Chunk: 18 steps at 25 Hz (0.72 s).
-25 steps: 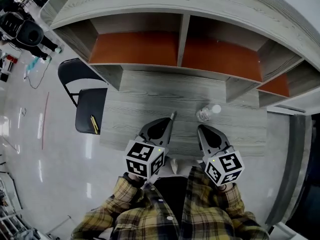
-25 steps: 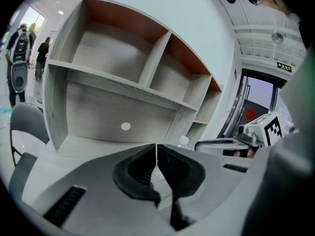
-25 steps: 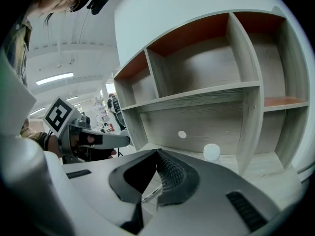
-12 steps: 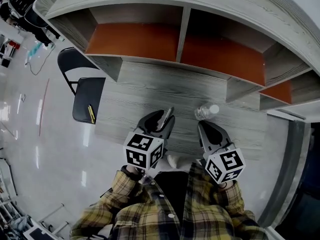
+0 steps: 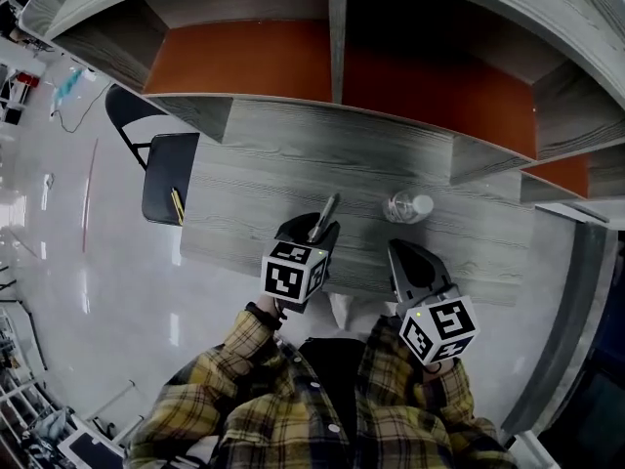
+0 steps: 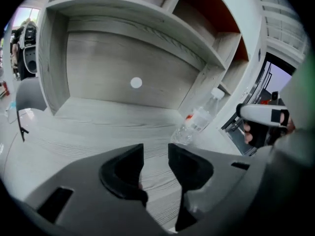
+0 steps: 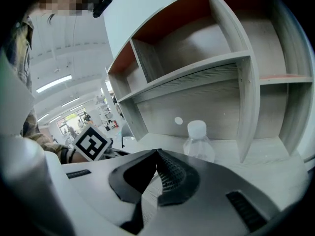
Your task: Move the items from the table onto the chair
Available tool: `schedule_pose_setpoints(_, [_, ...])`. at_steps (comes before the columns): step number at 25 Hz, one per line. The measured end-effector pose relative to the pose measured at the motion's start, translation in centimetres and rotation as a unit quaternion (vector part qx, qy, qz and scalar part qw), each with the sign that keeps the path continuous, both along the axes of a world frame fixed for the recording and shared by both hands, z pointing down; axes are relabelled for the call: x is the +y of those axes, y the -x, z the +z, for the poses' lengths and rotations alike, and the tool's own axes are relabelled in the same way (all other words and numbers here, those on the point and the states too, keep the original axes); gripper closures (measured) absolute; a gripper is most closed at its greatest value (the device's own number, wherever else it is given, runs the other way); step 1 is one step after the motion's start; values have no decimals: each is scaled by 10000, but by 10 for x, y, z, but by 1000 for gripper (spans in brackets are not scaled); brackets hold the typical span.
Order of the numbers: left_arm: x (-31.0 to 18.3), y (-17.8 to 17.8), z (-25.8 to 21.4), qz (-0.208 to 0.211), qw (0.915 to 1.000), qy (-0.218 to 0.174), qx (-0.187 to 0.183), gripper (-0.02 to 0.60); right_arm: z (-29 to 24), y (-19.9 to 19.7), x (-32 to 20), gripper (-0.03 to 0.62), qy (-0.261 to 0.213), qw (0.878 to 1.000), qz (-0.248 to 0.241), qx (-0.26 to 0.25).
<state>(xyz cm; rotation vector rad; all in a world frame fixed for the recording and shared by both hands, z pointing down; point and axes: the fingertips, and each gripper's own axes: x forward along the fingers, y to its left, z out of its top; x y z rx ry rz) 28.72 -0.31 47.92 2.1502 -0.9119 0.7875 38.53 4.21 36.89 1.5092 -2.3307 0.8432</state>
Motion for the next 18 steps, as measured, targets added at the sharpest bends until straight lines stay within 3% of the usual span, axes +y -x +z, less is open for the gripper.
schedule_pose_setpoints(11, [3, 12, 95, -81, 9945, 624, -837, 434, 26, -6, 22, 577, 335, 9992, 72, -204])
schedule_pose_setpoints(16, [7, 14, 106, -119, 9924, 626, -1049, 437, 29, -14, 27, 577, 361, 9989, 145, -249])
schedule_pose_setpoints(18, [8, 18, 110, -244, 9911, 557, -1188, 472, 28, -16, 27, 577, 346, 9989, 158, -257])
